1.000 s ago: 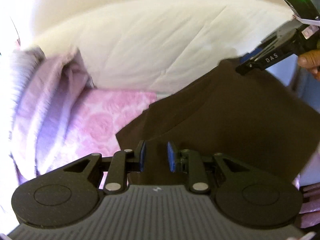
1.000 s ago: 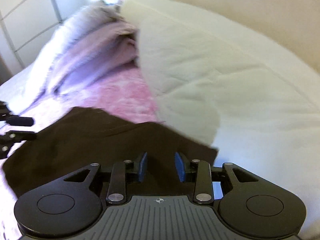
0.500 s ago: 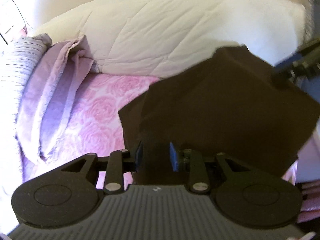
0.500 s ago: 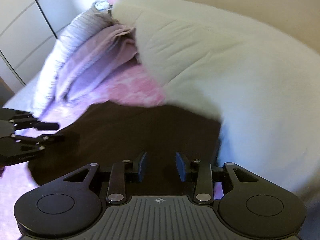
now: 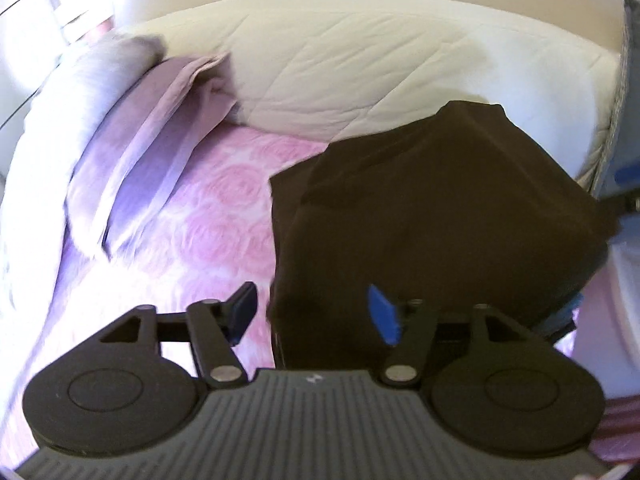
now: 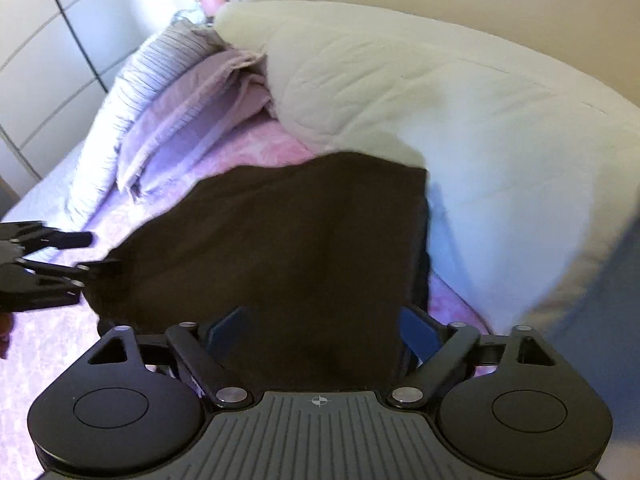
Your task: Fold clothes
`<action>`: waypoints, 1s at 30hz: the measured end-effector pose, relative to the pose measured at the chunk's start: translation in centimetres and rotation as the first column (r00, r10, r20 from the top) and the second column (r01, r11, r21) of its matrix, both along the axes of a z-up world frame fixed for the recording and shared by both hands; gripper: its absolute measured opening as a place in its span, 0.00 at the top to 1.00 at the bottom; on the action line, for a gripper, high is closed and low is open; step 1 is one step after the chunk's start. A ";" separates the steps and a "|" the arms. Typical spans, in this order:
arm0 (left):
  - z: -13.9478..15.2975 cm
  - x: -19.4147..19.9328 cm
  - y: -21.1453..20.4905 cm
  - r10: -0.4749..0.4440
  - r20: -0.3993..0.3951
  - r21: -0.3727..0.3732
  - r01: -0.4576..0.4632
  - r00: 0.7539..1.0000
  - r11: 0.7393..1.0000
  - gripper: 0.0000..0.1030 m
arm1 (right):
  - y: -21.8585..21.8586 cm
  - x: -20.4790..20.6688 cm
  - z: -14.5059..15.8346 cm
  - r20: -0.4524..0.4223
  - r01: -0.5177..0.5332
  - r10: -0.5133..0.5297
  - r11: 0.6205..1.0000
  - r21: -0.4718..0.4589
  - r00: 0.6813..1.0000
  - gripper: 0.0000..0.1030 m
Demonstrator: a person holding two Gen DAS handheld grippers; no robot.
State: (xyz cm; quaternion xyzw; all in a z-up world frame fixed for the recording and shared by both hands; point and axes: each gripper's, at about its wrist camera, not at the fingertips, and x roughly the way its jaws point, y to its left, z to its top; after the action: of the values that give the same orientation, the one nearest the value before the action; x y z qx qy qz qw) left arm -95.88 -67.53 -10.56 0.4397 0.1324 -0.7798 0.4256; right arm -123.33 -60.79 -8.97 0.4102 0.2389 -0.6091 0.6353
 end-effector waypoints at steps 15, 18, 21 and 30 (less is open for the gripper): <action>-0.1 5.0 11.8 -0.014 -0.117 0.105 0.026 0.993 0.994 0.04 | 12.2 9.9 0.4 -0.031 0.156 -0.156 0.988 0.006 0.987 0.14; 1.0 6.6 14.3 -0.047 -0.113 0.061 0.054 0.993 0.997 0.04 | 15.0 12.6 1.1 -0.046 0.193 -0.194 0.981 -0.033 0.980 0.14; 1.9 8.3 16.3 -0.033 -0.124 0.042 0.039 0.992 0.998 0.04 | 17.3 16.0 1.5 -0.073 0.223 -0.225 0.974 -0.042 0.972 0.14; 4.2 12.6 20.3 -0.006 -0.172 0.019 0.010 0.985 1.000 0.05 | 22.3 23.0 3.4 -0.117 0.227 -0.233 0.972 -0.062 0.965 0.14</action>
State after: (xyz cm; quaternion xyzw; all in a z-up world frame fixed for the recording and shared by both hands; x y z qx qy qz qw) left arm -83.23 -47.28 -6.40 0.3753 0.1744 -0.8152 0.4051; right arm -100.31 -38.51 -5.54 0.3815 0.2137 -0.7085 0.5539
